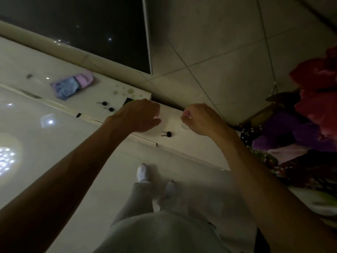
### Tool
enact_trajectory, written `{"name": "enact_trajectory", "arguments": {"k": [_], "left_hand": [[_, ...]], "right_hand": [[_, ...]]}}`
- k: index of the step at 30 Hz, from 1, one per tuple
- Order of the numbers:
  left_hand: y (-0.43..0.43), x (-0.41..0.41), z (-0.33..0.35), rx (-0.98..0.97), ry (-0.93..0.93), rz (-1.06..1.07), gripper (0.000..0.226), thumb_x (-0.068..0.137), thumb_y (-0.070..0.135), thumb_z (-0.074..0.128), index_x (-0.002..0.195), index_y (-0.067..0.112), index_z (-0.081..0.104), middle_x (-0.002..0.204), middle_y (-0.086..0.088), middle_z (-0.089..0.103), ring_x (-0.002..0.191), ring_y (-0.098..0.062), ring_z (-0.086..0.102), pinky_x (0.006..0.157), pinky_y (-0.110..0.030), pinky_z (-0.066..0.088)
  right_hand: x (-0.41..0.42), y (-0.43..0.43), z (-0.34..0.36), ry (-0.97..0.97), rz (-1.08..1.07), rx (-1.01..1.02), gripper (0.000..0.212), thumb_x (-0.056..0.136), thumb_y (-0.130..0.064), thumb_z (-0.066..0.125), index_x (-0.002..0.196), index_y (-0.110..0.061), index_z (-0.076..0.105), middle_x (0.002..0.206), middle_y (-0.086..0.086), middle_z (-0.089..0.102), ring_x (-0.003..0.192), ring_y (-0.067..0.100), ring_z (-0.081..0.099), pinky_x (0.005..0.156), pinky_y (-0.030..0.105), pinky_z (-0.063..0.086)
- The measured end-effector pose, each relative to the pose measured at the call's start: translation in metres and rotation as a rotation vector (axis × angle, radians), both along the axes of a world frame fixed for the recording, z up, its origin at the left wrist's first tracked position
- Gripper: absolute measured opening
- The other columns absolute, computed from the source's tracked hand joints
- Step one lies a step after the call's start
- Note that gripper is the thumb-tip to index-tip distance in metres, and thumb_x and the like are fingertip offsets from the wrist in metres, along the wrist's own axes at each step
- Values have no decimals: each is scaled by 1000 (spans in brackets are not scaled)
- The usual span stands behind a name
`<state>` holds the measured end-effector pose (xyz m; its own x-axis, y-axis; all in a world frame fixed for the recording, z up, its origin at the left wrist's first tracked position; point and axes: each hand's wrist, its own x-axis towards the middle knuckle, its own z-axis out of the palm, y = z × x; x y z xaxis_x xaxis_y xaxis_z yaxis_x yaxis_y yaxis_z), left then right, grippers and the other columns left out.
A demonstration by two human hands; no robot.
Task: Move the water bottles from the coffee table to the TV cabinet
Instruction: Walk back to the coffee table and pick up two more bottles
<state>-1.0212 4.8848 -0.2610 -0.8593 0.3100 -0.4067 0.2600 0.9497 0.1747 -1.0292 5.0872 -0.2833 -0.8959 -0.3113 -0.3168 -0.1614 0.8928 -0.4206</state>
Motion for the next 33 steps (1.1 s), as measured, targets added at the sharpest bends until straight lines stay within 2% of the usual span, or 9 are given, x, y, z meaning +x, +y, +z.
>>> {"name": "enact_trajectory", "arguments": {"k": [5, 8, 10, 12, 16, 23, 33], "left_hand": [[-50, 35, 27, 0, 49, 133, 37, 95, 40, 48, 123, 15, 51, 117, -7, 59, 102, -20, 57, 88, -32, 45], [-88, 61, 32, 8, 83, 211, 36, 94, 41, 49, 121, 17, 53, 114, -5, 60, 99, -19, 58, 86, -32, 48], [-115, 81, 36, 21, 83, 266, 37, 94, 41, 49, 121, 17, 54, 113, -5, 62, 99, -20, 59, 87, -36, 50], [-143, 102, 37, 32, 79, 313, 37, 94, 41, 49, 121, 17, 54, 114, -5, 62, 101, -21, 59, 89, -38, 50], [-210, 151, 38, 57, 75, 395, 35, 93, 43, 49, 119, 20, 54, 115, -2, 61, 101, -18, 58, 83, -30, 46], [-342, 259, 36, 103, 102, 632, 33, 93, 41, 51, 118, 20, 56, 112, 0, 64, 96, -16, 60, 78, -27, 46], [-452, 370, 41, 73, 139, 871, 31, 93, 39, 52, 115, 18, 58, 108, -1, 65, 93, -17, 61, 78, -29, 48]], "right_hand": [[6, -53, 20, 31, 123, 0, 33, 92, -27, 53, 97, 1, 68, 97, 18, 71, 87, 31, 67, 78, 48, 55], [14, -92, 28, 31, 183, -5, 27, 94, -29, 55, 106, -9, 67, 107, 10, 69, 98, 26, 65, 86, 45, 54], [22, -121, 31, 38, 223, -13, 24, 94, -29, 54, 105, -11, 66, 103, 6, 68, 95, 23, 64, 83, 41, 54], [32, -153, 34, 54, 259, -30, 21, 95, -28, 52, 96, -10, 65, 91, 3, 66, 85, 20, 63, 76, 36, 54], [62, -228, 41, 73, 346, -76, 23, 96, -25, 51, 95, -7, 65, 90, 7, 68, 81, 20, 64, 72, 34, 54], [128, -366, 43, 77, 512, -78, 25, 94, -29, 53, 103, -10, 67, 98, 6, 70, 89, 21, 65, 82, 43, 56], [208, -516, 44, 68, 797, -68, 24, 93, -28, 56, 105, -12, 69, 102, 5, 71, 91, 20, 65, 85, 42, 55]]}}
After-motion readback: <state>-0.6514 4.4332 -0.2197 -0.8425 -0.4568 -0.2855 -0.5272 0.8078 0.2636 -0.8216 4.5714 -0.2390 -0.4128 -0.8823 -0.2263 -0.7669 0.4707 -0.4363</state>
